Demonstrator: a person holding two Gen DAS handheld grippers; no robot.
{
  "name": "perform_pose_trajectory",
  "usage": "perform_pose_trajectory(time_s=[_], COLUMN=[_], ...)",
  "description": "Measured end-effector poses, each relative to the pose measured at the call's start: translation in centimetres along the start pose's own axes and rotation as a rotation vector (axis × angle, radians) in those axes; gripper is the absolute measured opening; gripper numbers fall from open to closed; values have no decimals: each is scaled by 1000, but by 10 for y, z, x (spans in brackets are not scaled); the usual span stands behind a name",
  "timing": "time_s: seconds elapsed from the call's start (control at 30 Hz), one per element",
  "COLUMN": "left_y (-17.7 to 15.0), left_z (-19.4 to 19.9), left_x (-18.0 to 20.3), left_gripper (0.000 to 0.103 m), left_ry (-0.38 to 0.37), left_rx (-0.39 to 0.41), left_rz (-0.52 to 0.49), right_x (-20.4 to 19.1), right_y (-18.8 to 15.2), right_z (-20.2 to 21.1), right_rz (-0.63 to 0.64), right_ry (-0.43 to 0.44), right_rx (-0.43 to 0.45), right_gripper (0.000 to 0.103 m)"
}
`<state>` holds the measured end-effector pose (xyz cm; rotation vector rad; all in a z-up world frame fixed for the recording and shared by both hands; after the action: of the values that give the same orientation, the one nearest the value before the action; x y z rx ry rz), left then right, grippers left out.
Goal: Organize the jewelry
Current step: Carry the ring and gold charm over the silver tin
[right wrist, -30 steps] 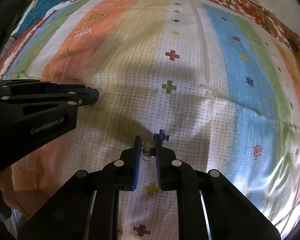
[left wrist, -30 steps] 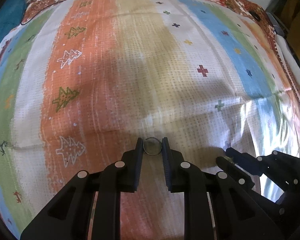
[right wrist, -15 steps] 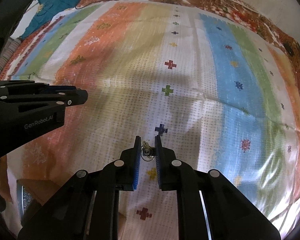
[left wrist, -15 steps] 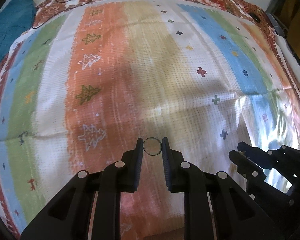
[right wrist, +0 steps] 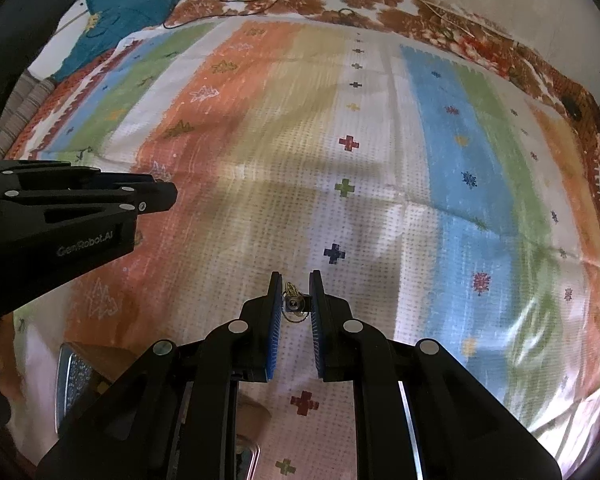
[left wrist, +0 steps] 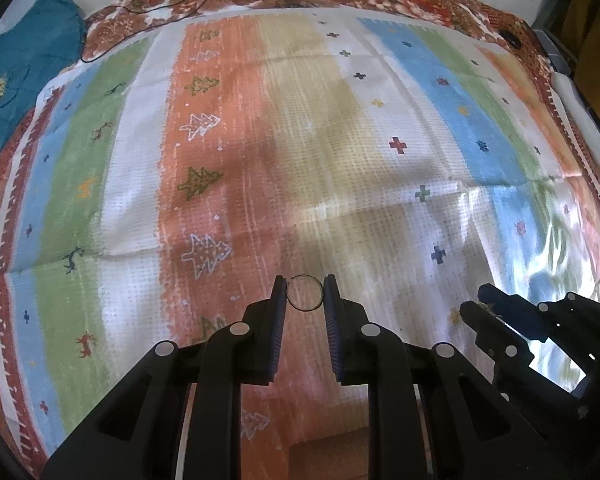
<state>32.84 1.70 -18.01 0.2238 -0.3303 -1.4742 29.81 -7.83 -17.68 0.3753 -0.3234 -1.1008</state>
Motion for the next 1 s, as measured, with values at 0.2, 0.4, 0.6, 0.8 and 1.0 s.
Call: perform_pose_trajectory(time_s=[0.2, 0.4, 0.6, 0.8, 1.0], left_y=[-5, -14, -25, -44, -60], left_z=[16, 30, 46, 58, 79], left_x=[-3, 1, 0, -4, 2], left_gripper=[18, 18, 18, 18, 18], left_ry=[12, 5, -1, -6, -37], left_rx=[12, 24, 46, 49, 77], left_rz=[6, 3, 6, 18, 21], right_x=[-3, -5, -9, -12, -22], right_y=[-3, -3, -9, -14, -22], right_z=[6, 20, 35, 49, 67], right_rz=[11, 2, 6, 6, 24], right_ry=[-7, 11, 21, 34, 56], right_rx=[8, 31, 59, 79, 102], right_gripper=[15, 15, 15, 15, 15])
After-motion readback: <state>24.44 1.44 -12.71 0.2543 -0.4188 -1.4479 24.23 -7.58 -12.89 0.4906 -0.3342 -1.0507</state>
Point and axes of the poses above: each gripper's, at about its wrist camera, not at the fingertips, and z roughly against the way its jaws point, x to its right, y to its top, the point moved 7 cm from there along -z, roughly the way its jaws point, and after that the axes turned 2 degrees about z, right-handed, at the moved point
